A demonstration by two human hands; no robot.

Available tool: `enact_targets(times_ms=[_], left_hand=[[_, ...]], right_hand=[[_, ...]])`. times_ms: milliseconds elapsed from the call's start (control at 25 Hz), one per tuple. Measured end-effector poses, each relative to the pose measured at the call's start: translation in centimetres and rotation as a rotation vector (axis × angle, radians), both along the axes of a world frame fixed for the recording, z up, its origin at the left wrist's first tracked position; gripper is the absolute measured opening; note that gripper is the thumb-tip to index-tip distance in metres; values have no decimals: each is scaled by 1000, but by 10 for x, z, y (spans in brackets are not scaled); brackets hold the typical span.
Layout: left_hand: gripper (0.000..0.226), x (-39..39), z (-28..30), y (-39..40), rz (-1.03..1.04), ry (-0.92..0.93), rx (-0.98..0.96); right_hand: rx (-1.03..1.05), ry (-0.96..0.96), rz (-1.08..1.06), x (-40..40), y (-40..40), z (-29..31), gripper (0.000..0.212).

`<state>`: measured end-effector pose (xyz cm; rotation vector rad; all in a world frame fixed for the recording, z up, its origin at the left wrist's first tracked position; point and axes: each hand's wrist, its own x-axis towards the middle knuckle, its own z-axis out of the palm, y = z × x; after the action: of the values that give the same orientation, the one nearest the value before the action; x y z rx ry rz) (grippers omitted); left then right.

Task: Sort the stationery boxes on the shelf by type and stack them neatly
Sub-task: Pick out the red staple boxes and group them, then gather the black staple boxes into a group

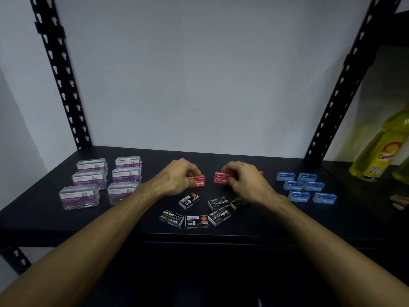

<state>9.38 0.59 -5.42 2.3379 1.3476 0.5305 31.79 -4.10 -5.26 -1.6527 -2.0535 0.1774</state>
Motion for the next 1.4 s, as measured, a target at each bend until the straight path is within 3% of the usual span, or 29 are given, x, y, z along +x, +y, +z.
enact_targets(times_ms=[400,760,1400], left_hand=[[25,84,-6,-4,-97,-43,42],[30,111,-22,-5,-135,96,108],[32,108,-23,-4,-149,118,111]], right_hand=[[-44,-76,-214,77,-22,-3,25],[-95,-54,-206,90,-28,-23,25],[-37,-17,-171,88,-22,-32,26]])
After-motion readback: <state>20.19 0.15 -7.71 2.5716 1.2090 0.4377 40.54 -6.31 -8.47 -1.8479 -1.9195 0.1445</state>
